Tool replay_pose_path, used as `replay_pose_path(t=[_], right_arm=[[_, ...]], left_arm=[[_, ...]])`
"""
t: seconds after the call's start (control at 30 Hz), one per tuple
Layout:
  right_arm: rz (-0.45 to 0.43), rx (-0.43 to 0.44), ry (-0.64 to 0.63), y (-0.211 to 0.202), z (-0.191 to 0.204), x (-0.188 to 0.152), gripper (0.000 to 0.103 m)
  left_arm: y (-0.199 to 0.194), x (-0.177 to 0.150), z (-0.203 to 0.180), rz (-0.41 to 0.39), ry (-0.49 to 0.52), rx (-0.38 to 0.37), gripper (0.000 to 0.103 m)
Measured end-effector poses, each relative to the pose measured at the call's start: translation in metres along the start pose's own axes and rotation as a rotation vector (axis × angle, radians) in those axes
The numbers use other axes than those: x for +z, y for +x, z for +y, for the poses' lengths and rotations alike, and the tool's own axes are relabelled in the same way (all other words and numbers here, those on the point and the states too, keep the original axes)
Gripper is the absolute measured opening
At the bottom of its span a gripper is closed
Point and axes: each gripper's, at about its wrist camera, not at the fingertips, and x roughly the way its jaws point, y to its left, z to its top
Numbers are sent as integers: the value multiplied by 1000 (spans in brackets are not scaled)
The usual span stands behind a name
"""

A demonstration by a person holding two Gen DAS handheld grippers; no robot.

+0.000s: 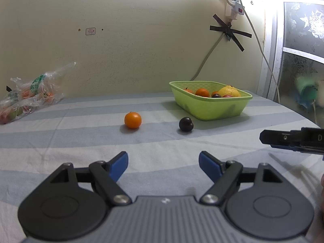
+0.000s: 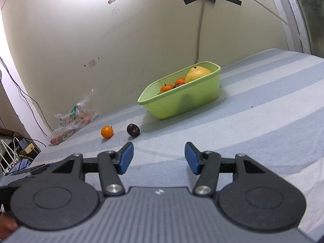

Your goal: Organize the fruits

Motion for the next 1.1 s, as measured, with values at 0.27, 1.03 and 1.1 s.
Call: replay_pose_path(t=[0.27,1.03,1.1], right_arm=[[1,-1,1,0,0,0,58],[3,-5,3,2,1,-1,58],[4,-5,3,2,0,-1,58]], left_arm=[[0,0,0,0,0,0,80],[0,0,-2,2,0,-4,80],[-1,0,-2,1,0,-4,80]])
